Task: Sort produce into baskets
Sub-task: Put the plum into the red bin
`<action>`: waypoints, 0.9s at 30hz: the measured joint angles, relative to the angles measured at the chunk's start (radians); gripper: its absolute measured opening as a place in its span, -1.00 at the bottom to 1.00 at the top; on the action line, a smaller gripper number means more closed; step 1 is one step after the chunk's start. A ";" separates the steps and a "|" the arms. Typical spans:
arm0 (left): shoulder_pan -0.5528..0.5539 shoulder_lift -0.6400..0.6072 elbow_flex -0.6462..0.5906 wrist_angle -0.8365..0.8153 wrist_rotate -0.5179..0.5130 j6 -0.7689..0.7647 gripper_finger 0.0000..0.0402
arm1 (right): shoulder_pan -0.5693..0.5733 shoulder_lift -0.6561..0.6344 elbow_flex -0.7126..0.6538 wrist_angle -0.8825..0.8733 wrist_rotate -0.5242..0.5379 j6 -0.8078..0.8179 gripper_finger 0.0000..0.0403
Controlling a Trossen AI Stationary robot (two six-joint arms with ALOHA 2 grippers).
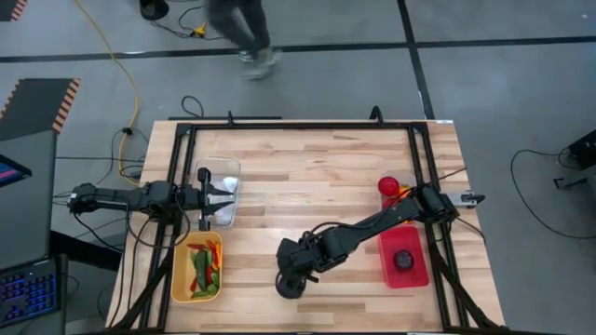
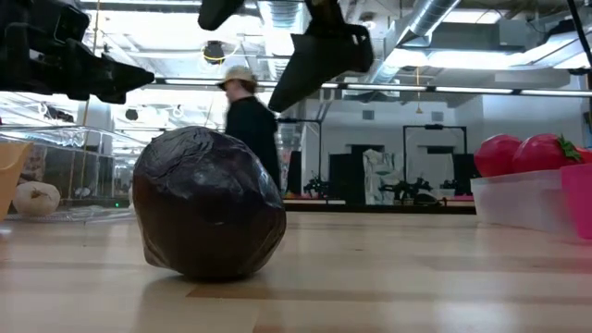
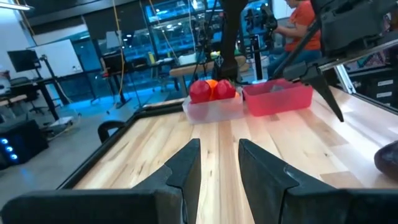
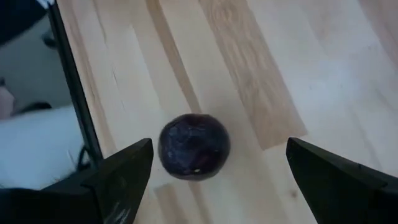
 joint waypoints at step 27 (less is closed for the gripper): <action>0.000 0.000 -0.002 0.000 0.000 -0.010 -0.52 | 0.114 0.034 0.000 0.055 0.186 0.419 0.96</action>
